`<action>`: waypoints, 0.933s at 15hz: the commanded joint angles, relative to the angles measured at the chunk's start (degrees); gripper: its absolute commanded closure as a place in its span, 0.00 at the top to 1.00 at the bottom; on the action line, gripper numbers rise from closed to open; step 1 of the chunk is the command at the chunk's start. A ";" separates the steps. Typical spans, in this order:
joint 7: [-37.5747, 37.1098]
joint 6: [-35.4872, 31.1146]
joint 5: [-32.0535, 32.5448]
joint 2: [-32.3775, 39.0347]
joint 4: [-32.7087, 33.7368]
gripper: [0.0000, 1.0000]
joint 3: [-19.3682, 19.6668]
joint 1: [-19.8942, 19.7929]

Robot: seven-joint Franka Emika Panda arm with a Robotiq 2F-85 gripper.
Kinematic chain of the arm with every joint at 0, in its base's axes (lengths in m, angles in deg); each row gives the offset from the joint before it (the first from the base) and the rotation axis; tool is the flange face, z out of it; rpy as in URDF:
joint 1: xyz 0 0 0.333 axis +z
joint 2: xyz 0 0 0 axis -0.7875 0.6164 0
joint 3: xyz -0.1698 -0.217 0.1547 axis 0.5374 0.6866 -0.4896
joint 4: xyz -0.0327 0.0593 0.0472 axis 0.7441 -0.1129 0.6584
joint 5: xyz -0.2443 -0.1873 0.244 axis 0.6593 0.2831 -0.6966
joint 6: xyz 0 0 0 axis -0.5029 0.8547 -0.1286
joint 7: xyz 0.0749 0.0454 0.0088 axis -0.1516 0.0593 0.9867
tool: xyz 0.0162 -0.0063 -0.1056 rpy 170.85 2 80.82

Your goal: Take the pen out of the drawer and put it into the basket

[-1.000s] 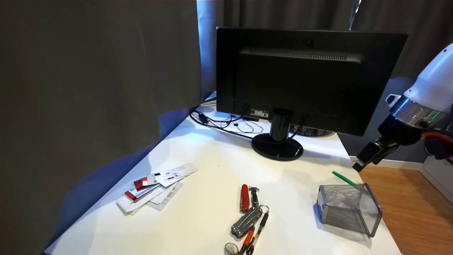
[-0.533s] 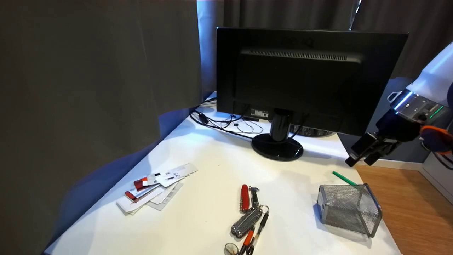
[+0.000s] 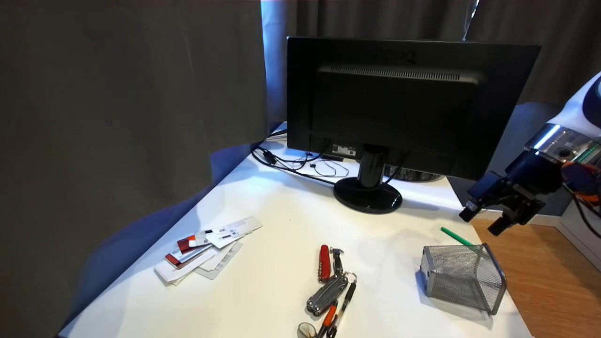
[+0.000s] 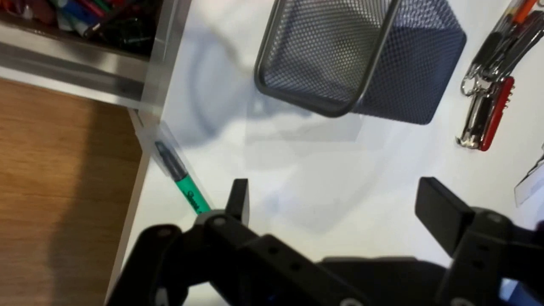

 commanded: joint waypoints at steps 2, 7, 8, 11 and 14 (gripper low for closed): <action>4.15 2.44 -5.13 3.79 0.23 1.00 -5.45 -6.19; 7.76 6.17 -7.36 7.44 0.09 1.00 -10.69 -12.59; 8.24 6.60 -7.89 8.34 0.13 1.00 -11.17 -13.36; 9.27 9.20 -9.32 10.90 0.51 1.00 -11.52 -14.54; 10.58 9.49 -11.24 13.42 0.83 1.00 -12.76 -15.31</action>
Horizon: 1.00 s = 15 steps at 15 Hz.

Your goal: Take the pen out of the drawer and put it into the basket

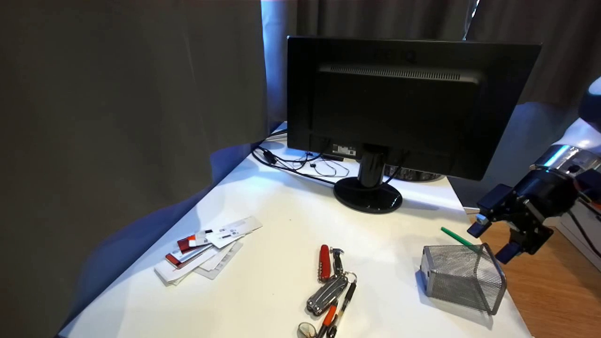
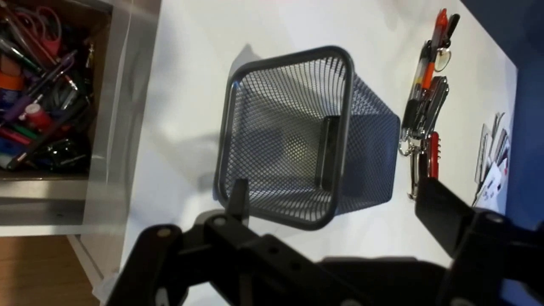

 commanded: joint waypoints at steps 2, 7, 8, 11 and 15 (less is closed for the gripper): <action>3.31 0.85 -4.18 4.62 0.61 1.00 -3.24 -2.24; 7.19 -1.69 -7.05 8.72 0.45 0.96 -7.46 -5.41; 6.82 -2.01 -7.02 8.56 0.36 0.74 -7.48 -5.36; 5.30 -3.09 -6.26 7.70 -0.14 0.61 -7.15 -4.88; 4.13 -4.34 -5.22 6.29 -0.03 0.33 -6.24 -3.31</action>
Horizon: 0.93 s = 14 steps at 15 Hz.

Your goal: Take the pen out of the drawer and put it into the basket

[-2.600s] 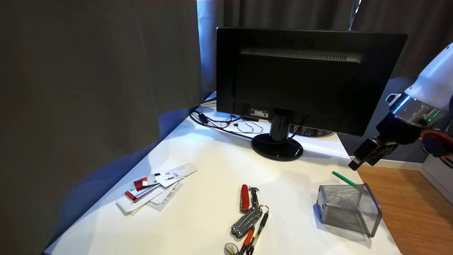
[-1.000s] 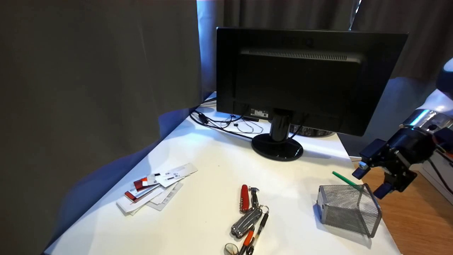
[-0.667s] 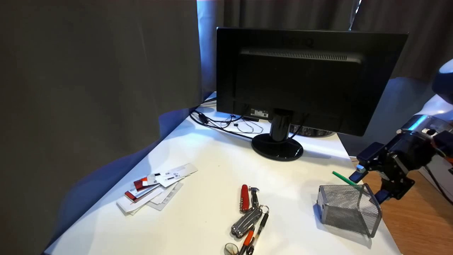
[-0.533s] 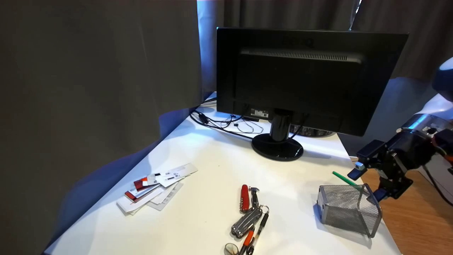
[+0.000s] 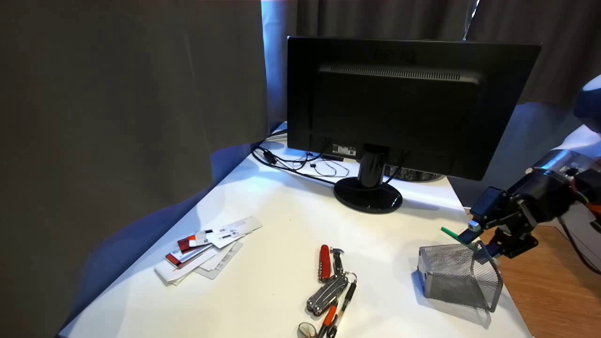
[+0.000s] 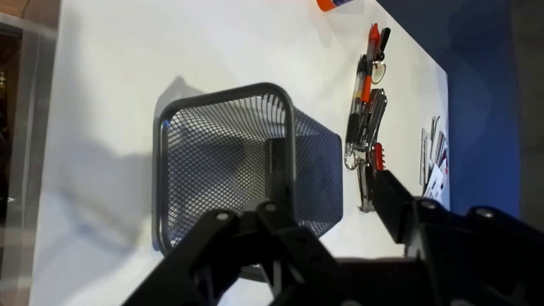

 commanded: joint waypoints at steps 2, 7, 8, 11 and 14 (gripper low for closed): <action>-2.02 -2.32 0.95 -2.77 -0.21 0.19 0.71 2.73; -5.45 -0.30 2.60 -9.47 0.01 0.00 2.47 7.54; -6.39 0.22 2.92 -11.22 0.09 0.00 3.02 8.87; -10.21 3.25 4.92 -17.89 0.63 0.02 6.75 14.41; -14.86 8.38 8.51 -24.83 1.19 0.02 13.48 22.33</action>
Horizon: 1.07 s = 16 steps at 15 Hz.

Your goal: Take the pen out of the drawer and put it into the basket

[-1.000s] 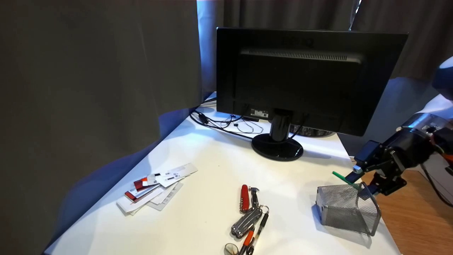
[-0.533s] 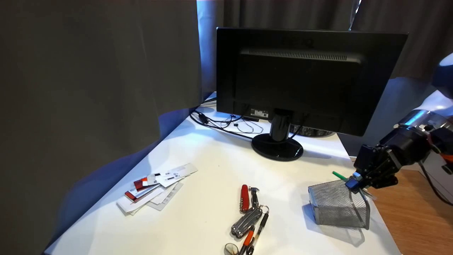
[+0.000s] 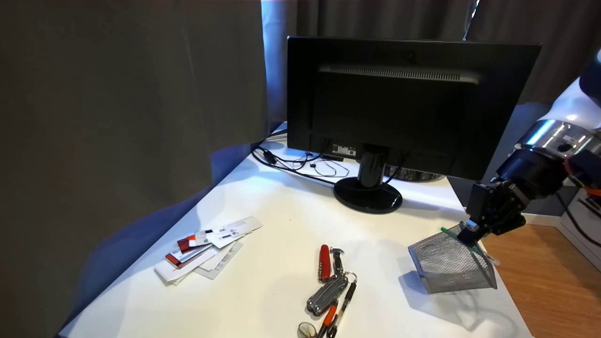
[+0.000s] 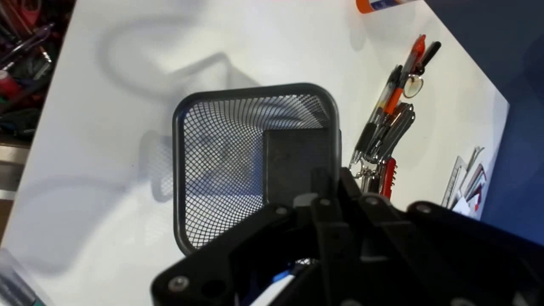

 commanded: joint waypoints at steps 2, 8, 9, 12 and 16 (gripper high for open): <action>-8.49 9.03 6.92 -12.46 0.90 0.02 12.54 13.96; -11.75 16.51 20.91 -16.31 4.30 0.02 27.76 30.61; -11.28 17.35 22.17 -15.83 5.02 0.02 28.76 32.03; -11.08 18.27 26.18 -14.14 7.03 0.02 31.16 36.04; -12.59 19.24 33.68 -12.56 9.27 0.02 34.01 40.73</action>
